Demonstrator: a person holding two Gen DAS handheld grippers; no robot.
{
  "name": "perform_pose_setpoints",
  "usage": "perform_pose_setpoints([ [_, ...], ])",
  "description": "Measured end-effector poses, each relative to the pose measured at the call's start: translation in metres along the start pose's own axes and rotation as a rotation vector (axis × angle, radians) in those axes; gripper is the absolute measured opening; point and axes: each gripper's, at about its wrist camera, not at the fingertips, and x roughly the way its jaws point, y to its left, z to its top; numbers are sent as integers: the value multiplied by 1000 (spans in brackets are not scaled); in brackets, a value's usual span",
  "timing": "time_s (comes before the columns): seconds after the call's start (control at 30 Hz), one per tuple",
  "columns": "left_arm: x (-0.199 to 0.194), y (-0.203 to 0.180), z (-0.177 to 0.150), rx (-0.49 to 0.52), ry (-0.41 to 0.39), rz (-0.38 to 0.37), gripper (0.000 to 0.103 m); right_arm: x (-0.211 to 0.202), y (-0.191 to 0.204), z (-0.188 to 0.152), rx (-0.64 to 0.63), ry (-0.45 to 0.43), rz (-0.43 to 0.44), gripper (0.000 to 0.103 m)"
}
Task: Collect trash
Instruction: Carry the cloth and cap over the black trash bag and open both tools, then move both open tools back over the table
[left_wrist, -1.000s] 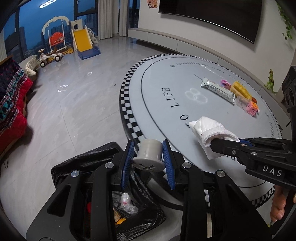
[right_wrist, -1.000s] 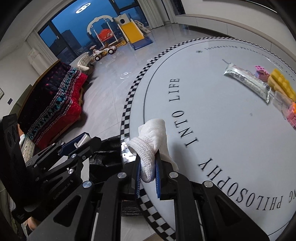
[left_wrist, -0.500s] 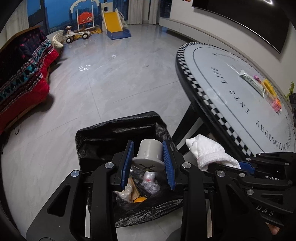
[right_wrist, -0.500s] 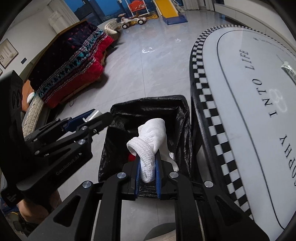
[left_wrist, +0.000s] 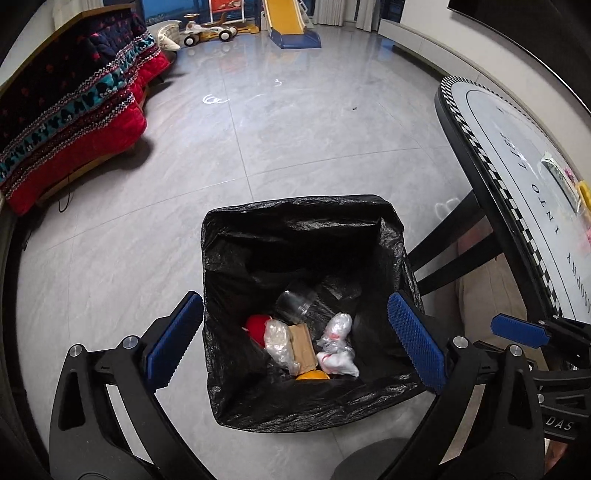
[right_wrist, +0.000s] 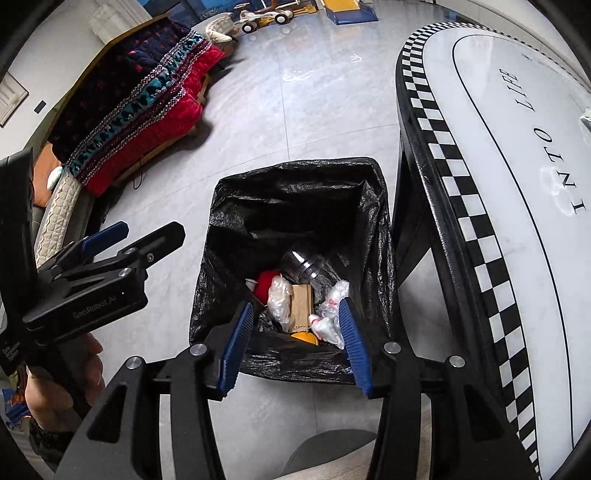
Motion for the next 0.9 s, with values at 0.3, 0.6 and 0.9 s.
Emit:
perform_pose_setpoints([
  [0.3, -9, -22, 9, 36, -23, -35, 97, -20, -13, 0, 16, -38, 28, 50],
  [0.6, -23, -74, 35, 99, -56, -90, 97, -52, -39, 9, 41, -107, 17, 50],
  [0.9, -27, -154, 69, 196, -62, -145, 97, -97, -105, 18, 116, -187, -40, 50],
])
